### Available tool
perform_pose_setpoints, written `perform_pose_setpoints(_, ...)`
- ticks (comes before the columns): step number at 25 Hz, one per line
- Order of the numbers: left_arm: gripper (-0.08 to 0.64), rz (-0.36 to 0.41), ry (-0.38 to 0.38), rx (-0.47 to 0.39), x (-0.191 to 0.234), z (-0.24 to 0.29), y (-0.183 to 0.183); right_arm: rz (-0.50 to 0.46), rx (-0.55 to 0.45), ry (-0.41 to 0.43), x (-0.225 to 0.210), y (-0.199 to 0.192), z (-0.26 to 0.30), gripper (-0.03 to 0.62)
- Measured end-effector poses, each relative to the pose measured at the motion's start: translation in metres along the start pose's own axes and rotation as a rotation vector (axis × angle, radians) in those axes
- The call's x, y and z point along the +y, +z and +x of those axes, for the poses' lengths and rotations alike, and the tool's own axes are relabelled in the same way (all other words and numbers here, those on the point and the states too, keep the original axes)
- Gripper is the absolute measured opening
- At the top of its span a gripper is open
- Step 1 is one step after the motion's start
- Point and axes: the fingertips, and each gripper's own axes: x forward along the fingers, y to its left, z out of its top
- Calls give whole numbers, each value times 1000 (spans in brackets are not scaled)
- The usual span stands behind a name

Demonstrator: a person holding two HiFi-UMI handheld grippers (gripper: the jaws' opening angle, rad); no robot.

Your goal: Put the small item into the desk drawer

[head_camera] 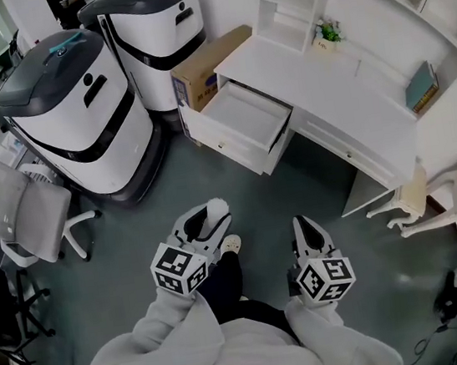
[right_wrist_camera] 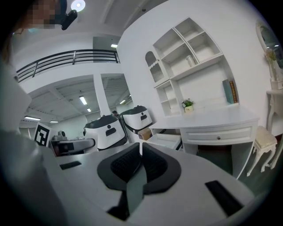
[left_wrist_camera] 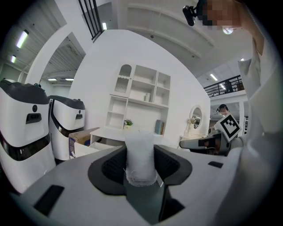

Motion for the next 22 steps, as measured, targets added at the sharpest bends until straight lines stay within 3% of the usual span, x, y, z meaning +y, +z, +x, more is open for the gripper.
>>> perform_pose_setpoints(9,190,-2,-17,-39,53,61,47,-41,-18,-31,-17,56,60,43)
perform_pose_setpoints(22,190,-26,-41,-19,96,123,62,-44,12,-44,-39,81,120,43)
